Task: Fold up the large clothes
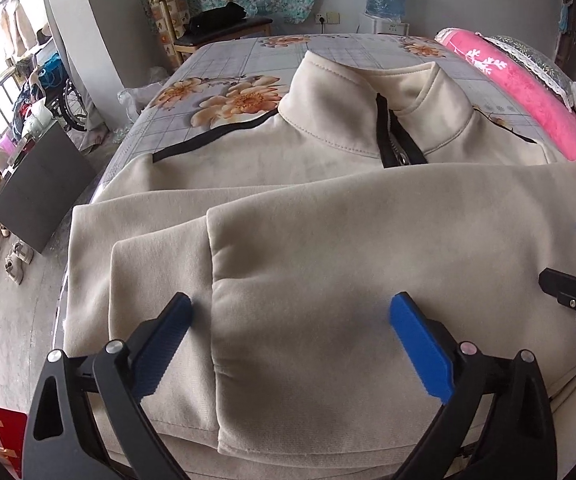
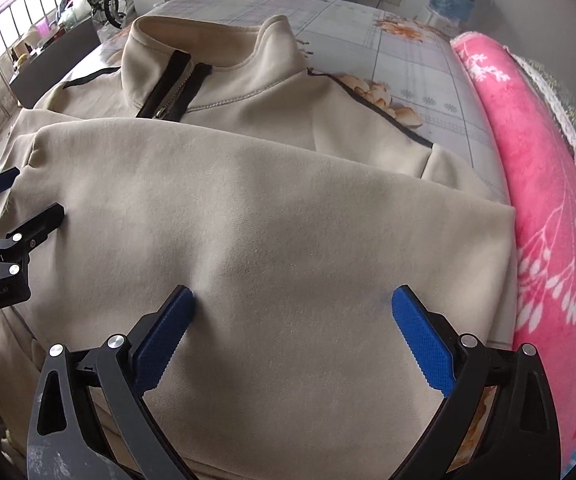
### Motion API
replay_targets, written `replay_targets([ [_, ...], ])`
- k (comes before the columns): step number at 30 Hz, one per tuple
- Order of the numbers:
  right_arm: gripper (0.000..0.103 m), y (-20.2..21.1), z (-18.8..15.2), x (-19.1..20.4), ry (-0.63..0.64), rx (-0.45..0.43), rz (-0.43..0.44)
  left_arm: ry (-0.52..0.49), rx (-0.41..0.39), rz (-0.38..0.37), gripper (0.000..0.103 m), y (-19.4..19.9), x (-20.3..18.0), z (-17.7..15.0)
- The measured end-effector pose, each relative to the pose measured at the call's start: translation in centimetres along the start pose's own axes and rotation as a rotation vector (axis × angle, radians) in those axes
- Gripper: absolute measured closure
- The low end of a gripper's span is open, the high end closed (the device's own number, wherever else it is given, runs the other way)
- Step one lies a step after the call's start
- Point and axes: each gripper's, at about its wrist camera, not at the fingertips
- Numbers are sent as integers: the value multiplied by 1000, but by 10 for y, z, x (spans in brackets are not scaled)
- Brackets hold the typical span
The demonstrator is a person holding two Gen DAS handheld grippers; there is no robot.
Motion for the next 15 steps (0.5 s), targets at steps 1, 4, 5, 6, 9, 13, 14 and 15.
replay_targets([
  [1,8,-1,1,-4,-18,15,35,4,1,-3,5,0,0,0],
  [4,8,-4,2,-10,-22,30,85,9,1,-7,5,-1,0,-1],
  [5,8,-4,2,-9,-10,31,77,10,2,-7,5,-1,0,-1],
  [6,8,-4,2,-7,-5,31,69,12,3,-7,5,-1,0,-1],
  [9,8,-5,1,-7,-9,29,75,17,9,-8,5,-1,0,0],
  [13,8,-4,-3,-6,-9,16,82,21,8,-12,5,-1,1,0],
  [14,8,-5,-5,-7,-6,8,82,22,4,-13,5,-1,1,0],
  [15,8,-4,-5,-8,5,3,82,24,-3,-16,5,-1,2,-1],
])
Point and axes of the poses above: each gripper's, at about its wrist camera, not at the fingertips, and y roughly against the way its jaws point, x to its left, z to its top, and after that the axes turned 11 degrees about x, right-handed
